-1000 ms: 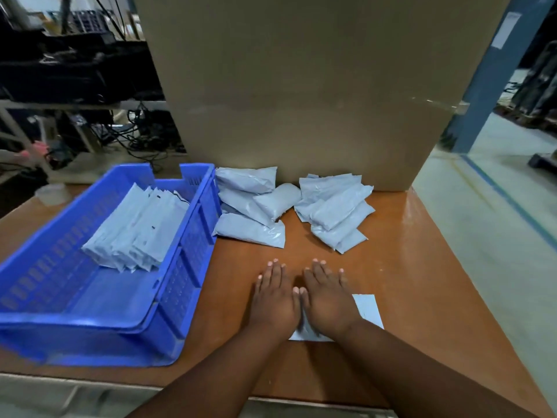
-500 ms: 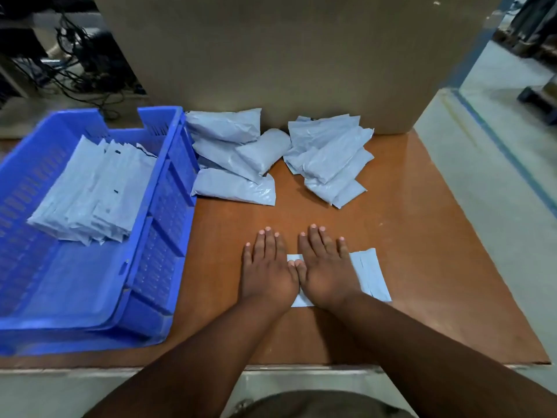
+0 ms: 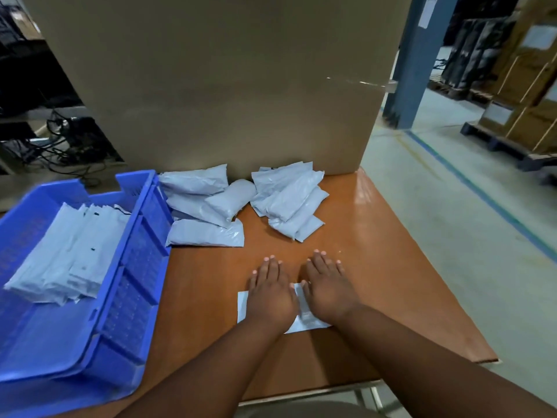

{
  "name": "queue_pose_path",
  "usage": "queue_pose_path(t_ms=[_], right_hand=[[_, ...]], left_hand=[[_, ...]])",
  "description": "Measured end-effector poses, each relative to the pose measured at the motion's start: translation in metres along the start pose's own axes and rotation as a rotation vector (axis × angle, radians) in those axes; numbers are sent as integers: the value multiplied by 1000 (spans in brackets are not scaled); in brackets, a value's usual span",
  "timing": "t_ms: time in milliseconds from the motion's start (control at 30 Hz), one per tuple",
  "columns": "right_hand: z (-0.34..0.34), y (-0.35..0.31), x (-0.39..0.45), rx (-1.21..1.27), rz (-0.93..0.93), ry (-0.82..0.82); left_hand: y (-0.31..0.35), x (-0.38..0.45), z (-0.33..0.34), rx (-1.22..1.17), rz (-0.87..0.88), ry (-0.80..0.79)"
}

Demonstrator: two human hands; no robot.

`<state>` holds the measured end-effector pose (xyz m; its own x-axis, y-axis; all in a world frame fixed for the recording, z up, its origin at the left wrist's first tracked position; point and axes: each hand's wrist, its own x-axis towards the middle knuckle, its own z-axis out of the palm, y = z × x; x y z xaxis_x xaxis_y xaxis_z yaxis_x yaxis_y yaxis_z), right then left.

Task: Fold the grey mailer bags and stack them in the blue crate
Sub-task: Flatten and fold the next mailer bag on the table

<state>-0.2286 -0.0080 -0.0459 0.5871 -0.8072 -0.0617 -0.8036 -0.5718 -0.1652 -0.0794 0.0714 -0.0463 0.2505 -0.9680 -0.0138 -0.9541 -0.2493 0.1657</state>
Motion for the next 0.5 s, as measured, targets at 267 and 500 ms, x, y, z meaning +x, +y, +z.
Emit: queue_pose_path(t_ms=[267,500], right_hand=[[28,13,-7,-16,-35,32],[36,14,-5,-14,-37,25]], left_hand=[[18,-3,29,64,11,-14],[21,-3,29,64,36,-21]])
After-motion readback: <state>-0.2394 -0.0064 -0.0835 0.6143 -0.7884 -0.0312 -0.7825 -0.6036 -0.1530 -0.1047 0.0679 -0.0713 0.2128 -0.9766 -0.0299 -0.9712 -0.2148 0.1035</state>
